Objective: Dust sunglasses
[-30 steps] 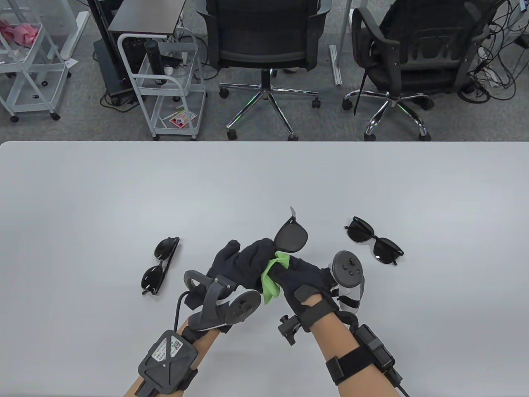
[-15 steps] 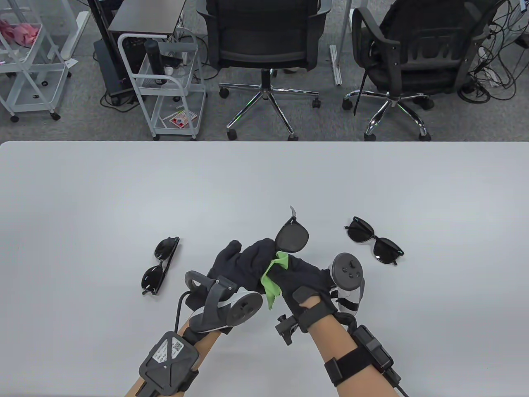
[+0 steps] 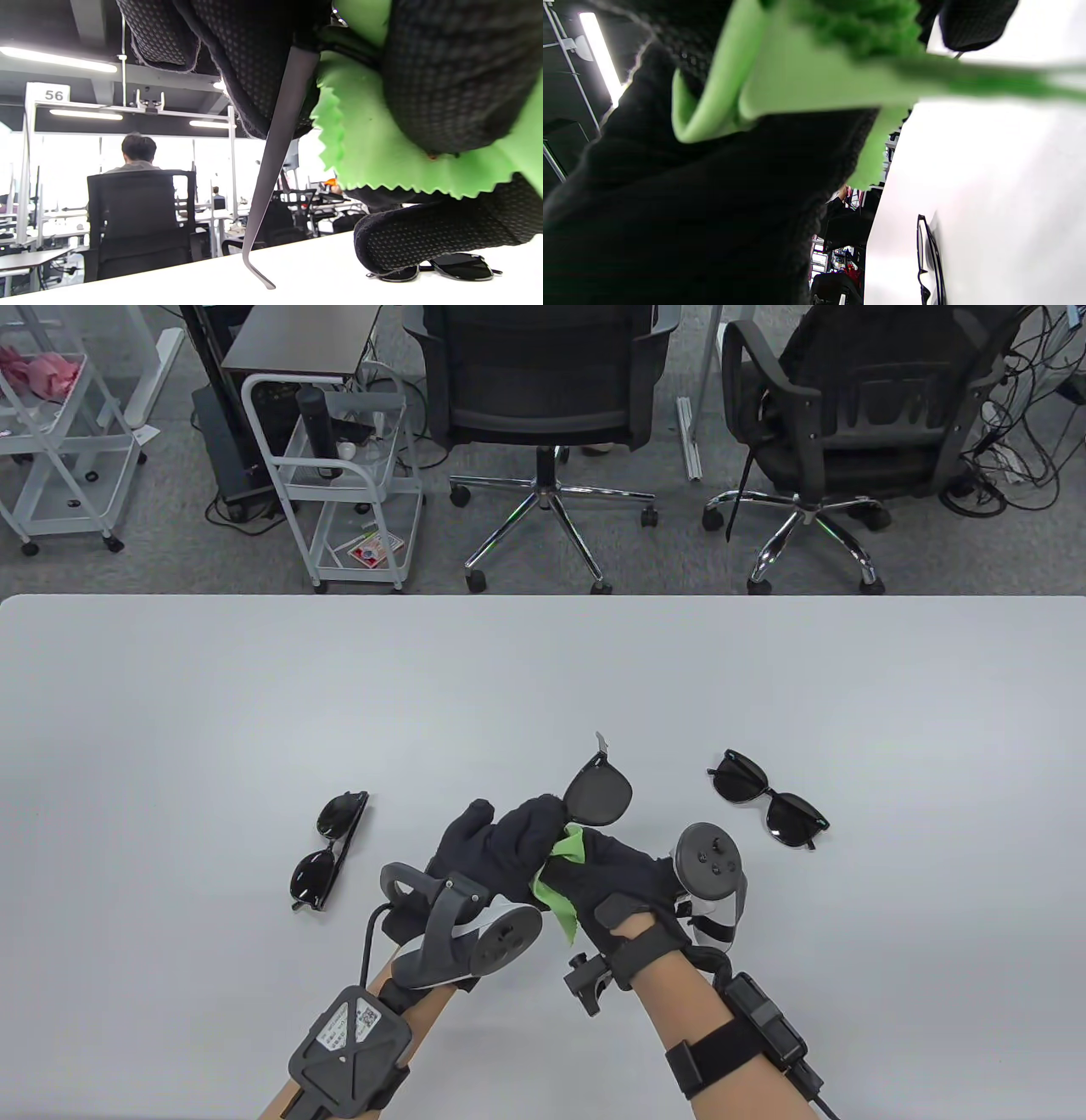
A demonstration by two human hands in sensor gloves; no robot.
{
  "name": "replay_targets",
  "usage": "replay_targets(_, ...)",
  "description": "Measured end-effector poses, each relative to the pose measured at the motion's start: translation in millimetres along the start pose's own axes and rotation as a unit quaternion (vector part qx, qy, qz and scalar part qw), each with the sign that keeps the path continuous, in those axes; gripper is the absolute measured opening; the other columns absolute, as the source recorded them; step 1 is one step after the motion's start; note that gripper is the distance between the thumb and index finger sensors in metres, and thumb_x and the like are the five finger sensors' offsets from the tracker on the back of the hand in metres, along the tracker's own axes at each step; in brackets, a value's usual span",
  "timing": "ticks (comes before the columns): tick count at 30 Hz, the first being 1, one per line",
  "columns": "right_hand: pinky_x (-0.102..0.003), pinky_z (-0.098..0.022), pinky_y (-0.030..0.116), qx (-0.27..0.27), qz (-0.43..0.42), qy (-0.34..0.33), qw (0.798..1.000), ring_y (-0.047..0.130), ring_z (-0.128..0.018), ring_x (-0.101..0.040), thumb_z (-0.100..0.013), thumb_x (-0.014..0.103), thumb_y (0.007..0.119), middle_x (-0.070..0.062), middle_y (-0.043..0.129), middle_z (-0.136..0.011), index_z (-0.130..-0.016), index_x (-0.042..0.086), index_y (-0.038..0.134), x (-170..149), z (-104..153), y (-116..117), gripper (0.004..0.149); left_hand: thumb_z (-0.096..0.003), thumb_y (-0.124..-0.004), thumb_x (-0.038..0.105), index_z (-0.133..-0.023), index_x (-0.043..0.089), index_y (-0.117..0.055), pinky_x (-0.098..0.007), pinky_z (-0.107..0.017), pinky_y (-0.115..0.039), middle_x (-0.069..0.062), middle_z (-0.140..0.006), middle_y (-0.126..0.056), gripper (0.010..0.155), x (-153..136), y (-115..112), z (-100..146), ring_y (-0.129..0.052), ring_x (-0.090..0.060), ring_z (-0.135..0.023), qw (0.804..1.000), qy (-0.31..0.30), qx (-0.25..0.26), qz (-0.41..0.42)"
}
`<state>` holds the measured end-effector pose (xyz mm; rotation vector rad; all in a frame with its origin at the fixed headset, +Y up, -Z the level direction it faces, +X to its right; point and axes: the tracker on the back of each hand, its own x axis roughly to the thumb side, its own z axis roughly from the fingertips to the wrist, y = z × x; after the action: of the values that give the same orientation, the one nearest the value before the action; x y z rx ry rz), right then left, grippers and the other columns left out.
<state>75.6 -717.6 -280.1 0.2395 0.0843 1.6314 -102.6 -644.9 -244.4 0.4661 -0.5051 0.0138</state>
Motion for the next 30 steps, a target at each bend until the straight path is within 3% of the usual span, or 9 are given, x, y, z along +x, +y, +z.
replay_targets(3,-0.063,-0.060,0.067,0.025,0.001,-0.011,1.000,0.099,-0.067,-0.031,-0.046,0.040,0.080,-0.005,0.098,-0.071,-0.078,0.013,0.088,0.4,-0.5,2.5,0.043,-0.0193,-0.095,0.066,-0.105,0.029,-0.056,-0.043,-0.071,-0.074,0.009,-0.099,-0.078,0.101,-1.8,-1.6,0.2,-0.106,0.000,-0.061,1.000,0.011,-0.001,-0.010)
replay_targets(5,-0.065,-0.060,0.065,0.059,-0.022,-0.002,0.998,0.095,-0.073,-0.035,-0.047,0.034,0.080,-0.009,0.093,-0.080,-0.085,0.010,0.083,-1.6,-1.0,7.4,0.046,-0.0188,-0.094,0.068,-0.105,0.030,-0.056,-0.044,-0.072,-0.074,0.010,-0.099,-0.079,0.101,-4.8,-3.4,0.4,-0.106,-0.002,-0.064,1.000,0.022,-0.005,-0.016)
replay_targets(11,-0.068,-0.060,0.061,0.054,-0.036,-0.001,0.998,0.089,-0.082,-0.041,-0.048,0.029,0.079,-0.013,0.088,-0.089,-0.092,0.007,0.078,2.4,-1.2,11.3,0.049,-0.0218,-0.095,0.067,-0.104,0.030,-0.058,-0.043,-0.071,-0.075,0.011,-0.097,-0.081,0.098,-15.6,-3.8,-2.2,-0.107,-0.004,-0.071,0.999,0.047,-0.011,-0.002)
replay_targets(17,-0.065,-0.059,0.066,-0.046,0.061,-0.081,0.994,0.095,-0.076,-0.037,-0.048,0.032,0.080,-0.011,0.092,-0.086,-0.089,0.010,0.082,31.5,5.3,-24.1,0.047,-0.0270,-0.096,0.054,-0.104,0.031,-0.047,-0.047,-0.072,-0.072,0.008,-0.105,-0.067,0.095,-44.0,-11.5,-2.8,-0.096,-0.017,-0.091,0.992,0.110,-0.053,0.009)
replay_targets(20,-0.065,-0.060,0.066,-0.109,0.057,-0.130,0.984,0.094,-0.078,-0.036,-0.048,0.032,0.080,-0.008,0.091,-0.089,-0.091,0.013,0.081,45.5,9.3,-47.1,0.047,-0.0288,-0.097,0.046,-0.103,0.035,-0.042,-0.048,-0.074,-0.070,0.011,-0.108,-0.060,0.094,-60.3,-19.4,-2.3,-0.087,-0.022,-0.099,0.987,0.128,-0.088,0.029)
replay_targets(24,-0.064,-0.061,0.065,-0.158,0.121,-0.167,0.966,0.090,-0.084,-0.036,-0.048,0.033,0.081,-0.005,0.088,-0.094,-0.093,0.016,0.078,54.6,13.8,-67.4,0.049,-0.0291,-0.098,0.042,-0.102,0.041,-0.040,-0.048,-0.075,-0.068,0.016,-0.109,-0.056,0.093,-68.0,-22.0,-2.2,-0.080,-0.022,-0.103,0.988,0.121,-0.098,0.018)
replay_targets(27,-0.066,-0.062,0.063,-0.140,0.165,-0.178,0.960,0.084,-0.089,-0.039,-0.047,0.033,0.081,-0.006,0.084,-0.098,-0.096,0.017,0.074,56.6,11.6,-70.0,0.052,-0.0290,-0.097,0.041,-0.101,0.046,-0.038,-0.046,-0.077,-0.066,0.021,-0.110,-0.054,0.093,-68.5,-22.2,-2.6,-0.076,-0.019,-0.105,0.990,0.081,-0.110,0.017)
replay_targets(30,-0.070,-0.062,0.057,-0.062,0.212,-0.178,0.959,0.075,-0.095,-0.043,-0.047,0.033,0.081,-0.007,0.076,-0.103,-0.099,0.016,0.068,57.1,5.5,-60.0,0.056,-0.0288,-0.098,0.041,-0.100,0.049,-0.038,-0.045,-0.078,-0.065,0.024,-0.110,-0.053,0.093,-64.7,-23.0,-2.2,-0.074,-0.017,-0.106,0.992,0.056,-0.115,0.014)
